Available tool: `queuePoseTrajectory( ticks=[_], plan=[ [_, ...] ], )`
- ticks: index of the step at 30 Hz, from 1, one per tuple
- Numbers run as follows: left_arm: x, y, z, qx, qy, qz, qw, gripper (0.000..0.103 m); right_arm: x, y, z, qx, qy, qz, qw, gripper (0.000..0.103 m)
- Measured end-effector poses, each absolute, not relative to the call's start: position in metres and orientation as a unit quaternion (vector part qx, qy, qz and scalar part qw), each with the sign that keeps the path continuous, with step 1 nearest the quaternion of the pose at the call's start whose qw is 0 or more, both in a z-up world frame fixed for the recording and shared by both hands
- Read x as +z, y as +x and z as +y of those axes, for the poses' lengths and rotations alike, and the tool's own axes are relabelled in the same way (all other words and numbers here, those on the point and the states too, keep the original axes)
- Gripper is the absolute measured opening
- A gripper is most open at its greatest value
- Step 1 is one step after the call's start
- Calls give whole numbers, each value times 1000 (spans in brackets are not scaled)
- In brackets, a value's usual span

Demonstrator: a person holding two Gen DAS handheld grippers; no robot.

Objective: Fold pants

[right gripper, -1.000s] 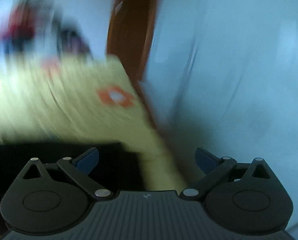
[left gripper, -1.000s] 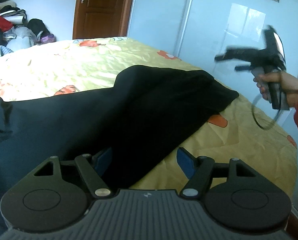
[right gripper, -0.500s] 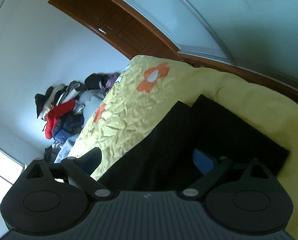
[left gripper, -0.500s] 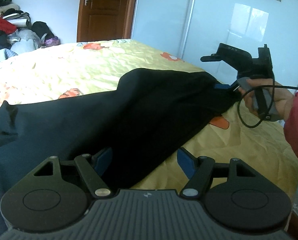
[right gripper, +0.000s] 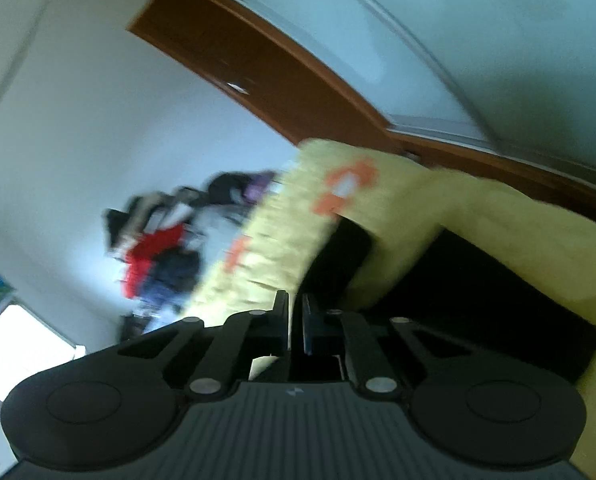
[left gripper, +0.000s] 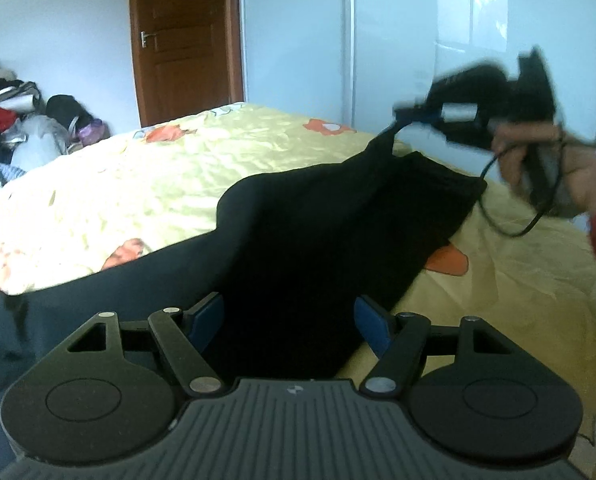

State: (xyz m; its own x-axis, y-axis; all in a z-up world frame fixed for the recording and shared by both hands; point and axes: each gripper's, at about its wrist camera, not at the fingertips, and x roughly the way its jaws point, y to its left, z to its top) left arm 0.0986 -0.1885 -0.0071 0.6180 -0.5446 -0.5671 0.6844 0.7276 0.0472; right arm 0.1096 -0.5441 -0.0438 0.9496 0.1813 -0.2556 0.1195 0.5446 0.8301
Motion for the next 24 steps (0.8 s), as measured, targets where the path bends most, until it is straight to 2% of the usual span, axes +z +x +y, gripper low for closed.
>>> queuePoseTrajectory(
  ticks=[5,8,10,13,14,15,23,24],
  plan=[
    [-16,110,-210,-346,148,270,886,74,-3,109,-540,66,461,123,876,7],
    [-26,111,-218,-332,179,271,886,74,4,111,-543,47,446,137,883,7],
    [-29,108,-218,-334,185,266,885,74,-6,112,-546,29,455,161,875,11],
    [-33,106,-217,-334,193,260,885,76,-36,109,-551,-18,469,210,858,42],
    [-33,106,-217,-334,195,258,885,76,-48,107,-552,-23,477,219,851,62],
    [-34,106,-217,-334,196,257,886,77,-58,107,-552,-23,485,226,844,67],
    [-38,109,-219,-331,195,254,888,80,-87,140,-534,-23,459,241,855,66],
    [-38,111,-220,-330,194,253,889,80,-88,143,-532,-22,453,234,860,62]
  ],
)
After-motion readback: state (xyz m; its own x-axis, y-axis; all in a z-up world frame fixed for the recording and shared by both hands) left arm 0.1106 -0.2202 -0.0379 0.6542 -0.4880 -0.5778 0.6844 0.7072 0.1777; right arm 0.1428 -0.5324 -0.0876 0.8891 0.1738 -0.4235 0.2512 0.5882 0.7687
